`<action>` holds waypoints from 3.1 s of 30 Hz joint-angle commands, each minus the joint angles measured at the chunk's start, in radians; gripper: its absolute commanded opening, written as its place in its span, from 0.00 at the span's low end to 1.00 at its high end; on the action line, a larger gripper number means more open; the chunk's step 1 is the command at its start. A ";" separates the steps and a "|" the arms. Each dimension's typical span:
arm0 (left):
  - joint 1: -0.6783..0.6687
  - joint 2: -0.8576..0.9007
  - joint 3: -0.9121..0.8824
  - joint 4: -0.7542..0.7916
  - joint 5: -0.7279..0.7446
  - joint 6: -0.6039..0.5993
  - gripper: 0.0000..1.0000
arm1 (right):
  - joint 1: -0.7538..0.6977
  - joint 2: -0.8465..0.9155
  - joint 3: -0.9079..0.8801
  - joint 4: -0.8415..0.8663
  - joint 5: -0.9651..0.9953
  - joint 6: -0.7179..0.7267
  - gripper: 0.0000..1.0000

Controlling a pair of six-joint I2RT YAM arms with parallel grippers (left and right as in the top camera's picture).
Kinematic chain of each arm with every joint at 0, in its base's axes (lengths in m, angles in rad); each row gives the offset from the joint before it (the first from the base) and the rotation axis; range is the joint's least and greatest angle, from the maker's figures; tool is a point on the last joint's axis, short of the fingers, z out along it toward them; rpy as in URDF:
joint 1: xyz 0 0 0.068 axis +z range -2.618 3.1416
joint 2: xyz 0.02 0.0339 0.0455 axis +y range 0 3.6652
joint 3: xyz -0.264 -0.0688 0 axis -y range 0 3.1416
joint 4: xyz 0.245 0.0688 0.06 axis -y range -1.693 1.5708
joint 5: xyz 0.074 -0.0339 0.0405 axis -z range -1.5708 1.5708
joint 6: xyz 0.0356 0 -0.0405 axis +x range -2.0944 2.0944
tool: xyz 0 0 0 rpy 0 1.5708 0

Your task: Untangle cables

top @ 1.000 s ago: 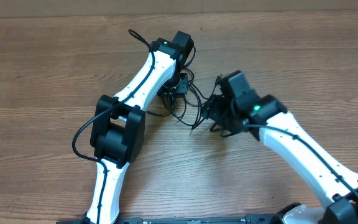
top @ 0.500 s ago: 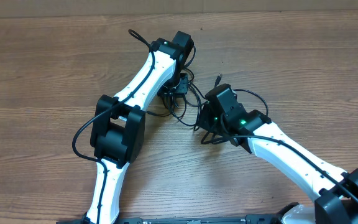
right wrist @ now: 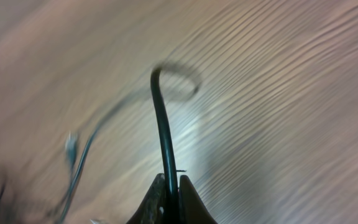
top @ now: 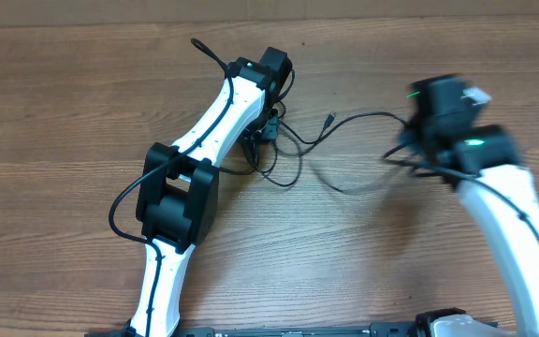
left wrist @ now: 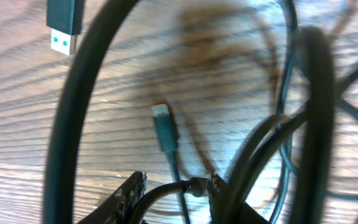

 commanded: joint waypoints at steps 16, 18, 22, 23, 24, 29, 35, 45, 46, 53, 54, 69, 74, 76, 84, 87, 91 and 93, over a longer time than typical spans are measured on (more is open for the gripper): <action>0.014 0.013 -0.002 0.000 -0.059 0.004 0.13 | -0.144 0.089 -0.012 0.098 -0.724 -0.220 0.04; 0.014 0.013 -0.002 0.000 -0.058 0.004 0.15 | -0.116 0.126 -0.028 0.150 -0.719 -0.193 0.04; 0.014 0.013 -0.002 -0.002 -0.058 0.004 0.18 | -0.053 0.220 -0.046 0.242 -0.722 -0.125 0.04; 0.014 0.013 -0.002 -0.003 -0.058 0.004 0.18 | -0.038 0.244 -0.046 0.261 -0.722 -0.110 0.04; 0.014 0.013 -0.002 -0.003 -0.058 0.004 0.20 | -0.025 0.267 -0.046 0.284 -0.722 -0.089 0.04; 0.014 0.013 -0.002 -0.003 -0.055 0.003 0.21 | 0.042 0.360 -0.046 0.377 -0.726 -0.077 0.11; 0.014 0.013 -0.002 -0.003 -0.055 0.004 0.20 | 0.139 0.436 -0.046 0.492 -0.727 -0.241 0.15; 0.017 0.013 -0.002 -0.012 -0.055 0.004 0.21 | 0.197 0.452 -0.046 0.580 -0.723 -0.572 0.35; 0.017 0.013 -0.002 -0.015 -0.055 0.006 0.21 | 0.199 0.458 -0.046 0.584 -0.723 -0.603 0.39; 0.019 0.013 -0.002 -0.019 0.033 0.094 0.21 | 0.200 0.480 -0.046 0.595 -0.724 -0.699 0.49; 0.019 0.013 -0.002 -0.019 0.043 0.098 0.21 | 0.201 0.481 -0.046 0.595 -0.723 -0.710 0.49; 0.069 0.013 -0.001 -0.034 0.167 0.285 0.20 | 0.212 0.508 -0.047 0.618 -0.813 -0.994 0.46; 0.084 0.013 -0.001 -0.034 0.263 0.311 0.20 | 0.215 0.563 -0.047 0.653 -0.879 -0.994 0.47; 0.083 0.013 -0.001 -0.034 0.263 0.311 0.20 | 0.215 0.572 -0.047 0.655 -0.898 -0.994 0.46; 0.085 0.013 -0.001 -0.034 0.265 0.311 0.21 | 0.210 0.566 -0.037 0.673 -0.899 -0.972 0.04; 0.090 0.013 -0.001 -0.033 0.248 0.311 0.27 | 0.181 0.537 -0.008 0.653 -0.898 -0.903 0.04; 0.098 0.013 -0.001 -0.034 0.249 0.311 0.37 | 0.119 0.466 0.015 0.637 -0.894 -0.876 0.04; 0.098 0.013 -0.001 -0.034 0.249 0.329 0.39 | 0.076 0.434 0.020 0.645 -0.891 -0.845 0.04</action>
